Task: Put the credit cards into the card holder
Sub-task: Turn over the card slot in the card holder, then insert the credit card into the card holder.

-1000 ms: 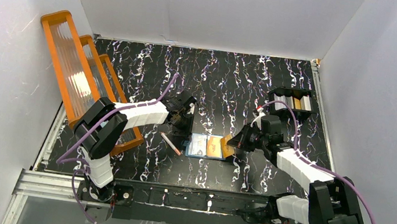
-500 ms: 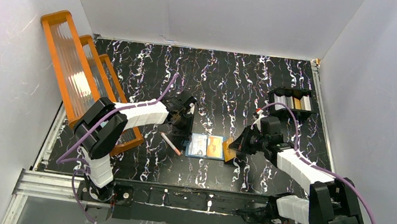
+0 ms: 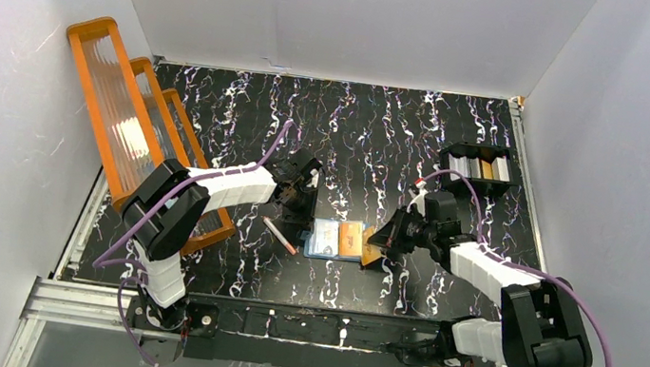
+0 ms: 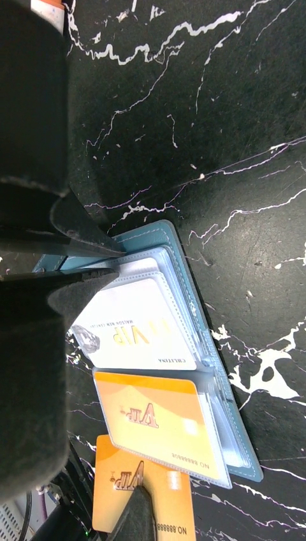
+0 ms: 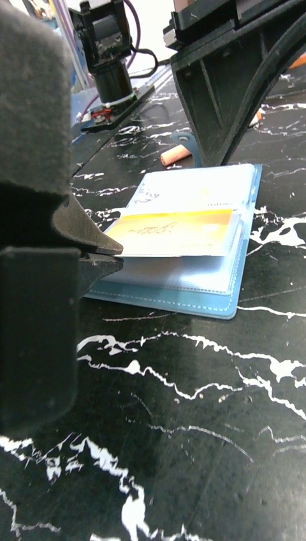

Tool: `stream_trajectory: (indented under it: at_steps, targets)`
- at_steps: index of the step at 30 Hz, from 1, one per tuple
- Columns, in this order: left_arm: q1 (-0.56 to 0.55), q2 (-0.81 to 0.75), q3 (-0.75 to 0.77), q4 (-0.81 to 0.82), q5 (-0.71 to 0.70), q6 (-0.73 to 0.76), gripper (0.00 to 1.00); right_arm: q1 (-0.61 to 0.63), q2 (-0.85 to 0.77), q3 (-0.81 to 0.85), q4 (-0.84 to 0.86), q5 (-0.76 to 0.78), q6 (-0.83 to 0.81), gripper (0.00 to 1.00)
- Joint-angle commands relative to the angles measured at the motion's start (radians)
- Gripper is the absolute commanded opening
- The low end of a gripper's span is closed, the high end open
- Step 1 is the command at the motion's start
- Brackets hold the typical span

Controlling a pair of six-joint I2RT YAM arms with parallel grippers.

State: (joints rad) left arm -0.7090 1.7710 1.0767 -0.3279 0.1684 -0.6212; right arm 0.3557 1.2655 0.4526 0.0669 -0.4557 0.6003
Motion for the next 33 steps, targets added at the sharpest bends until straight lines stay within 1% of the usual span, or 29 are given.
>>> stream_trajectory:
  at_steps: [1,6,9,11,14,18,21,26,31,33]
  targets:
    - [-0.002,-0.013,0.014,-0.002,0.028,-0.002,0.11,0.002,0.012,-0.018,0.125,-0.084,0.040,0.00]
    - [-0.004,-0.019,0.014,0.011,0.051,-0.018,0.11,0.003,-0.028,-0.019,0.215,-0.167,0.102,0.00]
    - [-0.006,-0.025,0.003,0.058,0.117,-0.047,0.11,0.005,-0.042,-0.029,0.314,-0.216,0.172,0.00]
    - [-0.006,-0.030,-0.013,0.098,0.161,-0.076,0.14,0.011,-0.023,-0.028,0.339,-0.222,0.189,0.00]
    - [-0.006,-0.040,-0.027,0.126,0.185,-0.101,0.22,0.014,0.006,-0.034,0.347,-0.206,0.194,0.00]
    - [0.001,-0.067,-0.027,0.096,0.150,-0.099,0.30,0.015,0.026,-0.040,0.328,-0.151,0.166,0.00]
    - [0.004,-0.086,-0.025,0.076,0.121,-0.091,0.32,0.013,0.039,-0.042,0.307,-0.115,0.121,0.00]
    - [0.003,-0.076,-0.016,0.049,0.108,-0.079,0.38,0.014,0.065,-0.064,0.321,-0.070,0.115,0.00]
    - [0.003,-0.104,-0.009,0.000,0.013,-0.052,0.39,0.014,0.081,-0.088,0.331,-0.039,0.112,0.00]
    - [0.003,-0.110,0.001,-0.017,-0.013,-0.044,0.38,0.015,0.091,-0.095,0.356,-0.039,0.123,0.00]
